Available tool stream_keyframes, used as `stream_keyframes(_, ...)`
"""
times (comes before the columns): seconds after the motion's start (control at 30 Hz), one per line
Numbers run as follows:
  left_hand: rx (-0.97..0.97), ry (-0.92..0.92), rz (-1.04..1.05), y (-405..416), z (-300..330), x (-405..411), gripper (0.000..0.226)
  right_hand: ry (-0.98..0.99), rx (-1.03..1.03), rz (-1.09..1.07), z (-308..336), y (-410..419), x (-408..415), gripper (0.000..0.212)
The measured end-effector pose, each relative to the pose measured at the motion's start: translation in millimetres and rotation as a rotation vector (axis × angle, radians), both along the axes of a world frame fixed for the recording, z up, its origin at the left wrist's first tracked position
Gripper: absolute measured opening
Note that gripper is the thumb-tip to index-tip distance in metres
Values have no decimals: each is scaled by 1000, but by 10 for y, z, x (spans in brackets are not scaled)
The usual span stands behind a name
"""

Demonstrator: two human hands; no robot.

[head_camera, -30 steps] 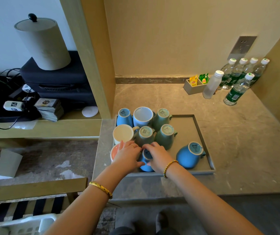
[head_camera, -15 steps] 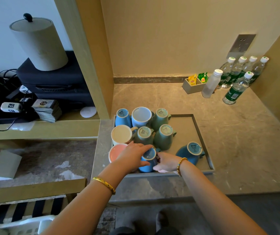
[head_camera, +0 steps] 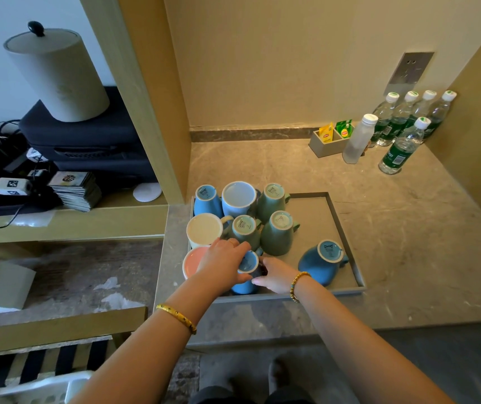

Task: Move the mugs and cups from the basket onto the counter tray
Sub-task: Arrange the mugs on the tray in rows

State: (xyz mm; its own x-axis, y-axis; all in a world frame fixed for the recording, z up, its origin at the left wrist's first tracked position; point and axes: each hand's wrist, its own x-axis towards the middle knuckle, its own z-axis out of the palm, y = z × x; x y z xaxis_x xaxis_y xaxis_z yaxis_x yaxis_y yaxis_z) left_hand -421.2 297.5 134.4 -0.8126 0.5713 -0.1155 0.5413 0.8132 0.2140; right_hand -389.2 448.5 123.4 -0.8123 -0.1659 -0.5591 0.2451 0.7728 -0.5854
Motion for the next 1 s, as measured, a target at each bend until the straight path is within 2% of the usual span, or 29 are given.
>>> stream_keyframes(0.13,37,-25,45,34,-1,31,53,34,7,-37,-52,-1,94,43)
stream_keyframes(0.23,-19,-2,46,109,15,29,46,117,62,-42,-27,75,134,39)
stream_keyframes(0.37,-107,53,19,260,108,-29,45,541,56,-268,140,305,173,28)
stream_keyframes(0.43,-88,60,16,346,145,-44,43,729,166,-286,200,479,152,26)
stream_keyframes(0.47,-80,64,12,393,155,-47,41,756,257,-278,214,576,136,29)
stream_keyframes(0.53,-90,69,-1,469,161,-39,38,635,441,-258,201,771,103,44)
stream_keyframes(0.6,-142,63,-11,507,135,-19,38,396,544,-227,168,927,106,60)
stream_keyframes(0.7,-201,61,19,484,51,14,38,197,463,-178,141,1034,127,58)
stream_keyframes(0.77,-170,61,78,457,7,31,41,177,395,-186,143,1049,139,52)
stream_keyframes(0.9,-125,78,139,428,-27,53,45,154,513,-137,170,1018,138,56)
stream_keyframes(1.0,-129,87,135,404,-38,47,49,188,512,-129,204,978,151,53)
